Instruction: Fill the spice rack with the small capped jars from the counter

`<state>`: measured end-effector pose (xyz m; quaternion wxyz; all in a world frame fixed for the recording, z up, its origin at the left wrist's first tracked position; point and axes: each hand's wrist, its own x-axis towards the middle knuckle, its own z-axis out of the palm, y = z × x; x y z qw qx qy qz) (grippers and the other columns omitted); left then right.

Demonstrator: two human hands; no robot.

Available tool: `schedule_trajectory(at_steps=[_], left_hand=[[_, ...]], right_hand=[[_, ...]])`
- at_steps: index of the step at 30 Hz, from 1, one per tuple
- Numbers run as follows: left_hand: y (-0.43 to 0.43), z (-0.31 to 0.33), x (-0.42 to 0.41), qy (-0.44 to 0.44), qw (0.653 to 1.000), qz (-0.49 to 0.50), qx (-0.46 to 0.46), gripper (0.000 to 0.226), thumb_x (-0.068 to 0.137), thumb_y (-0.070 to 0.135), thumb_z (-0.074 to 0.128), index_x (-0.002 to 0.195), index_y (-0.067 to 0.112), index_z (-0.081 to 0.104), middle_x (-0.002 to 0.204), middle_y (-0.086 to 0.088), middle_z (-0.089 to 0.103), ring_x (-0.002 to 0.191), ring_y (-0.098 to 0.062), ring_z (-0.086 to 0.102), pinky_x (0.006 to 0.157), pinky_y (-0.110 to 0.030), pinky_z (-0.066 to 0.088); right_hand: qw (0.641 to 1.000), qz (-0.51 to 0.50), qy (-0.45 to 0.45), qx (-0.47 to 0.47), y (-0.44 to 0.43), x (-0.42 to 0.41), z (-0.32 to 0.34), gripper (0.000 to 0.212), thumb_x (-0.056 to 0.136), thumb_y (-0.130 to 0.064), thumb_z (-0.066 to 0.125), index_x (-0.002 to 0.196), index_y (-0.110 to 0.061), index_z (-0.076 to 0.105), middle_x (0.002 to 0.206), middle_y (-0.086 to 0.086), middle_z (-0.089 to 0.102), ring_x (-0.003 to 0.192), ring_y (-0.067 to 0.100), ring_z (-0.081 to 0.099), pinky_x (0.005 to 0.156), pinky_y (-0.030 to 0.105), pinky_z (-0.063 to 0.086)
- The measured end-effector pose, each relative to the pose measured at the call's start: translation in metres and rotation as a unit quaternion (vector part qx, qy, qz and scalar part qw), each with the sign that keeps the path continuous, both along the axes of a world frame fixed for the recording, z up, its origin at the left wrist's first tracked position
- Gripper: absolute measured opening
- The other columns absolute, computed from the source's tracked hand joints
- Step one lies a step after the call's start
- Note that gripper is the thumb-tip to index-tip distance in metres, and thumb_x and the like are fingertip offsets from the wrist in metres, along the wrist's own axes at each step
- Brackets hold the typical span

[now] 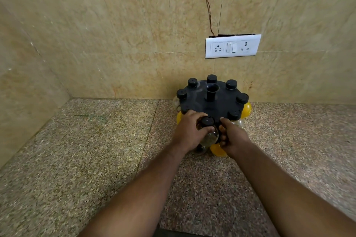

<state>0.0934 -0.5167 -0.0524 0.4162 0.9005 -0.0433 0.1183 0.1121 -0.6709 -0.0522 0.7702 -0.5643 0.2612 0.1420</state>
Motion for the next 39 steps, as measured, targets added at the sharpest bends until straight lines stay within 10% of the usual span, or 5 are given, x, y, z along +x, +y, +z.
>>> schedule_trajectory(at_steps=[29, 39], left_hand=[[-0.012, 0.003, -0.042, -0.044, 0.986, 0.111, 0.116, 0.062, 0.09, 0.052, 0.062, 0.141, 0.022, 0.044, 0.129, -0.002, 0.052, 0.114, -0.02, 0.054, 0.083, -0.038, 0.054], [-0.005, 0.041, -0.113, -0.069, 0.975, 0.112, 0.179, 0.058, 0.094, 0.049, 0.057, 0.143, 0.023, 0.041, 0.142, -0.002, 0.043, 0.125, -0.018, 0.046, 0.096, -0.036, 0.047]], right_hand=[[0.984, 0.077, -0.065, -0.148, -0.024, -0.032, 0.003, 0.016, 0.093, -0.023, 0.065, 0.094, -0.009, 0.071, 0.075, 0.004, 0.064, 0.055, 0.015, 0.047, 0.052, 0.026, 0.039], [0.849, 0.192, -0.297, -0.393, -0.037, -0.091, 0.042, 0.019, 0.096, -0.027, 0.056, 0.093, -0.017, 0.071, 0.083, 0.002, 0.071, 0.077, 0.021, 0.066, 0.075, 0.041, 0.055]])
